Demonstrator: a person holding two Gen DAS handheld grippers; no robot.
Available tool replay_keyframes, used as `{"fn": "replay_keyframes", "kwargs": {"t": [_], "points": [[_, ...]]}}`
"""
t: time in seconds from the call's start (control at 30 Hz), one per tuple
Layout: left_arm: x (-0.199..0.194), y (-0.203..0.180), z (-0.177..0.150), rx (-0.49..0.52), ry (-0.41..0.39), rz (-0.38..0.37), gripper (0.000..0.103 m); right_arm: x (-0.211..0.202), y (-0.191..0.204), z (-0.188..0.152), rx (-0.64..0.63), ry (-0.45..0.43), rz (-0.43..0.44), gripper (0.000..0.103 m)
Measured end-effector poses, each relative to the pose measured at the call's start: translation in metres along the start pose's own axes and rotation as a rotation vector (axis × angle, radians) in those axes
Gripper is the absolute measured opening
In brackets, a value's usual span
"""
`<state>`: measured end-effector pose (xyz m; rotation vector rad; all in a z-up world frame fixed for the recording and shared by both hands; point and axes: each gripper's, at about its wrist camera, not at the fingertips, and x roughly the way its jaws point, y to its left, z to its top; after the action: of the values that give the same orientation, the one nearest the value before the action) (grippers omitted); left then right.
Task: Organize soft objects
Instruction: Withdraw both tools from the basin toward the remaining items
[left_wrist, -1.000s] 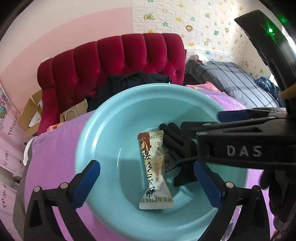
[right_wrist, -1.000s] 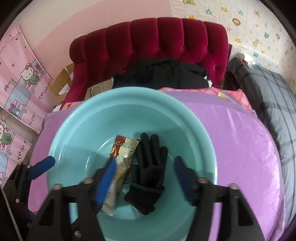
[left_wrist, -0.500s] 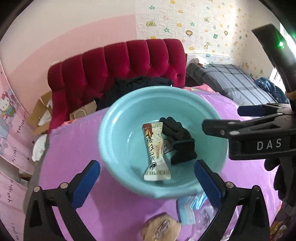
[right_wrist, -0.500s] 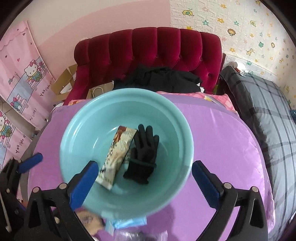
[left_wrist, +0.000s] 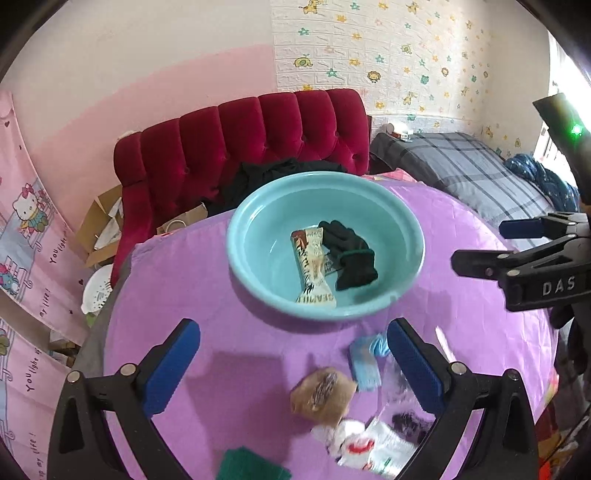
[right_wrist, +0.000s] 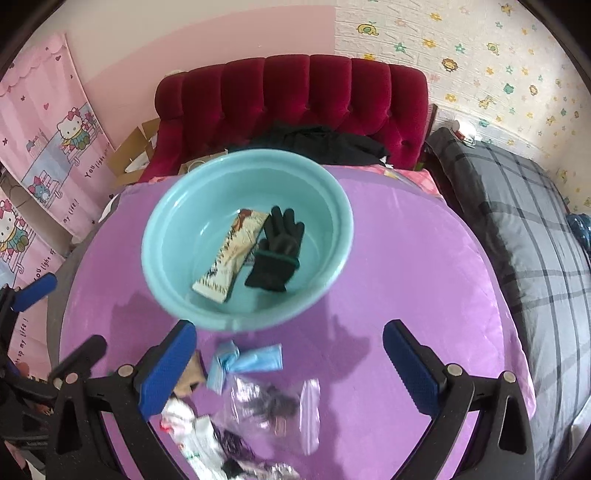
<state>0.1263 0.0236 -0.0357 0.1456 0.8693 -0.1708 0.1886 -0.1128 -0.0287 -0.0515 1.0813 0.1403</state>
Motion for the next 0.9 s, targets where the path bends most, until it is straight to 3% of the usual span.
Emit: {"fn": "replay_keyframes", "kwargs": {"t": [0.4,0.9], "points": [[-0.029,0.019,-0.043,-0.029,0.004,0.004,0.103,-0.025,-0.001,-0.054,0.032,0.015,-0.03,0.103],[-0.016,0.039,-0.124,-0.047,0.08,-0.006,0.103,-0.016,0.001,-0.12,0.073,0.057,-0.052,0.103]]}}
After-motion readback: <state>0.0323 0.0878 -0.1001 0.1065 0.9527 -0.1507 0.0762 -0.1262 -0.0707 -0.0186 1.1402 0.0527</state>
